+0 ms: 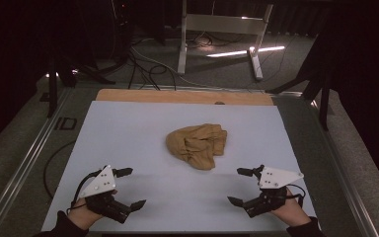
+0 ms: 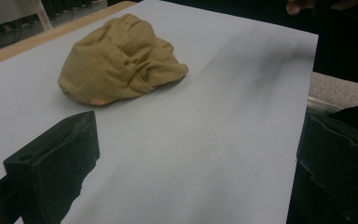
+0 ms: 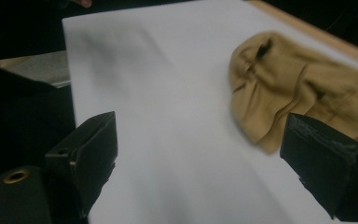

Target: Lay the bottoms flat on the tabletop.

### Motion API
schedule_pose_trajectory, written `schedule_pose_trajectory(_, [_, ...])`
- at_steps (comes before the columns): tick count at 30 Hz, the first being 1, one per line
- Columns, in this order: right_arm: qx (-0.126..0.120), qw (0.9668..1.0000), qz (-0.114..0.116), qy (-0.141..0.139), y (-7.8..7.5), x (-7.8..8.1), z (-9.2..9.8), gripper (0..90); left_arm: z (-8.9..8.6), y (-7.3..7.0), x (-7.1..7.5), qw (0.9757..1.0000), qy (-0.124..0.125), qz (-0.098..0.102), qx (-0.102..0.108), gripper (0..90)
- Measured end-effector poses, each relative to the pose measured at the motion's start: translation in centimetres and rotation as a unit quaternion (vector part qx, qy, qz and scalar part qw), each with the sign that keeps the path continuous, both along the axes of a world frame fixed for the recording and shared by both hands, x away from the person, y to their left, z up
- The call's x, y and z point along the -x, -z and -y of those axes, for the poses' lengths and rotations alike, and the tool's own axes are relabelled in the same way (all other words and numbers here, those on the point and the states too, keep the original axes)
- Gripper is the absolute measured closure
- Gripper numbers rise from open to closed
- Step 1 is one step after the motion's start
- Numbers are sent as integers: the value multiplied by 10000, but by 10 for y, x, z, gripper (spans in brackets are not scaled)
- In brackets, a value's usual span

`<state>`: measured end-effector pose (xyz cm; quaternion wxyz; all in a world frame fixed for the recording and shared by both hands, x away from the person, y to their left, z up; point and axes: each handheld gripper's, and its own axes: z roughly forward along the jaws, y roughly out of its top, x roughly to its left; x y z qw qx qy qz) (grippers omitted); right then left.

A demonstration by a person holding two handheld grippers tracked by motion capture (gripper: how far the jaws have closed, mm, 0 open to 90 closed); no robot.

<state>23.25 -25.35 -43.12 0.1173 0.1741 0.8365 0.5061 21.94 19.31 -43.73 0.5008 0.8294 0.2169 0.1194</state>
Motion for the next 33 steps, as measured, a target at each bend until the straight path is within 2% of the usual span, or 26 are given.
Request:
schedule_pose_trajectory(3, [-76, 10000, 54, 24, -5, -6, -3, 139, 4, -3, -3, 9999, 79, 88, -117, 0])
schedule_pose_trajectory(4, [-116, 9998, 116, 59, -9, -13, -6, 139, 7, -5, -9, 9997, 78, 107, -224, 0])
schedule_pose_trajectory(5, [-116, 9998, 116, 59, -9, -13, -6, 139, 7, -5, -9, 9997, 78, 107, -224, 0])
schedule_pose_trajectory(6, [-165, 9997, 144, 93, -10, -20, -10, 142, 10, -7, -15, 9995, 55, 116, -290, 0])
schedule_pose_trajectory(9, [-170, 9997, 152, 129, -11, -27, -14, 144, 14, -8, -21, 9996, 39, 77, -275, 0])
schedule_pose_trajectory(11, [-219, 9995, 159, 176, -10, -33, -19, 156, 19, -9, -26, 9994, 51, 120, -307, 0])
schedule_pose_trajectory(12, [-342, 9989, 168, 275, -9, -38, -24, 176, 25, -10, -32, 9992, 66, 158, -355, 0])
schedule_pose_trajectory(13, [-342, 9989, 168, 275, -9, -38, -24, 176, 25, -10, -32, 9992, 66, 158, -355, 0])
schedule_pose_trajectory(14, [-466, 9982, 149, 351, -8, -44, -29, 181, 30, -10, -38, 9991, 19, 185, -375, 0])
schedule_pose_trajectory(15, [-466, 9982, 149, 351, -8, -44, -29, 181, 30, -10, -38, 9991, 19, 185, -375, 0])
schedule_pose_trajectory(16, [-498, 9978, 143, 405, -6, -50, -34, 181, 35, -9, -46, 9993, -52, 120, -343, 0])
schedule_pose_trajectory(17, [-498, 9978, 143, 405, -6, -50, -34, 181, 35, -9, -46, 9993, -52, 120, -343, 0])
schedule_pose_trajectory(18, [-541, 9977, 72, 399, -3, -57, -39, 180, 39, -6, -54, 9992, -135, 114, -369, 0])
schedule_pose_trajectory(19, [-541, 9977, 72, 399, -3, -57, -39, 180, 39, -6, -54, 9992, -135, 114, -369, 0])
schedule_pose_trajectory(20, [-535, 9980, -51, 320, 1, -62, -45, 180, 41, -1, -64, 9990, -211, 13, -385, 0])
schedule_pose_trajectory(21, [-535, 9980, -51, 320, 1, -62, -45, 180, 41, -1, -64, 9990, -211, 13, -385, 1])
schedule_pose_trajectory(22, [-465, 9985, -177, 228, 5, -66, -51, 163, 42, 5, -73, 9987, -281, 11, -413, 1])
schedule_pose_trajectory(25, [-424, 9987, -197, 213, 10, -69, -57, 165, 43, 11, -81, 9982, -381, 21, -455, 1])
schedule_pose_trajectory(26, [-336, 9987, -268, 259, 13, -73, -61, 180, 44, 18, -90, 9972, -522, -112, -518, 1])
schedule_pose_trajectory(27, [-336, 9987, -268, 259, 13, -73, -61, 180, 44, 18, -90, 9972, -522, -112, -518, 1])
schedule_pose_trajectory(28, [-237, 9987, -273, 350, 17, -76, -65, 203, 45, 23, -95, 9969, -574, -280, -462, 2])
schedule_pose_trajectory(29, [-237, 9987, -273, 350, 17, -76, -65, 203, 45, 23, -95, 9969, -574, -280, -462, 13])
schedule_pose_trajectory(30, [-89, 9985, -225, 491, 21, -77, -69, 244, 48, 28, -100, 9952, -705, -394, -557, 13])
schedule_pose_trajectory(31, [-89, 9985, -225, 491, 21, -77, -69, 244, 48, 28, -100, 9952, -705, -394, -557, 18])
schedule_pose_trajectory(32, [48, 9979, -200, 617, 26, -78, -75, 337, 51, 33, -104, 9943, -744, -473, -604, 24])
schedule_pose_trajectory(33, [48, 9979, -200, 617, 26, -78, -75, 337, 51, 33, -104, 9943, -744, -473, -604, 46])
